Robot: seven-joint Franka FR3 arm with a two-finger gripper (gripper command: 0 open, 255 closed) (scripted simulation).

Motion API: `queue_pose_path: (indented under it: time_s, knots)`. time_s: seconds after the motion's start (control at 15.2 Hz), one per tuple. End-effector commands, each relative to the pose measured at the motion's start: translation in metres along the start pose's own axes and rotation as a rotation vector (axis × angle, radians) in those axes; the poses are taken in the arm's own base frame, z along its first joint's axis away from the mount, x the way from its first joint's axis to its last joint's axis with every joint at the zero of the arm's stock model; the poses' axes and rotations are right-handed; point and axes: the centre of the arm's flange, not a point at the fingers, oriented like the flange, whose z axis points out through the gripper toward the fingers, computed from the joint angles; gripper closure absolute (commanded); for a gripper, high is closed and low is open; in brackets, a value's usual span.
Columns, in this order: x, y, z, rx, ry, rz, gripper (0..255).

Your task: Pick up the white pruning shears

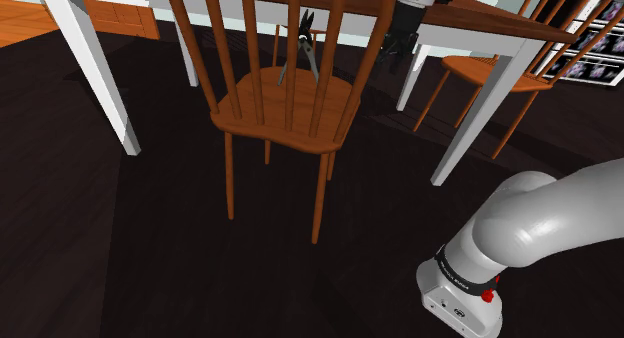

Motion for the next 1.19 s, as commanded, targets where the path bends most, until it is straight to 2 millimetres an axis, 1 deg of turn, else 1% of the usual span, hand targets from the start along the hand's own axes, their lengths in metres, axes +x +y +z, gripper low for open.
queue_pose_path:
  time_s: [0.0,0.53,1.12]
  knots:
    - [0.022,0.002,0.003,0.004,0.028,-0.031,0]
    - [0.112,0.002,0.009,0.019,0.133,-0.150,0]
    - [0.212,-0.011,0.005,0.037,0.251,-0.284,0]
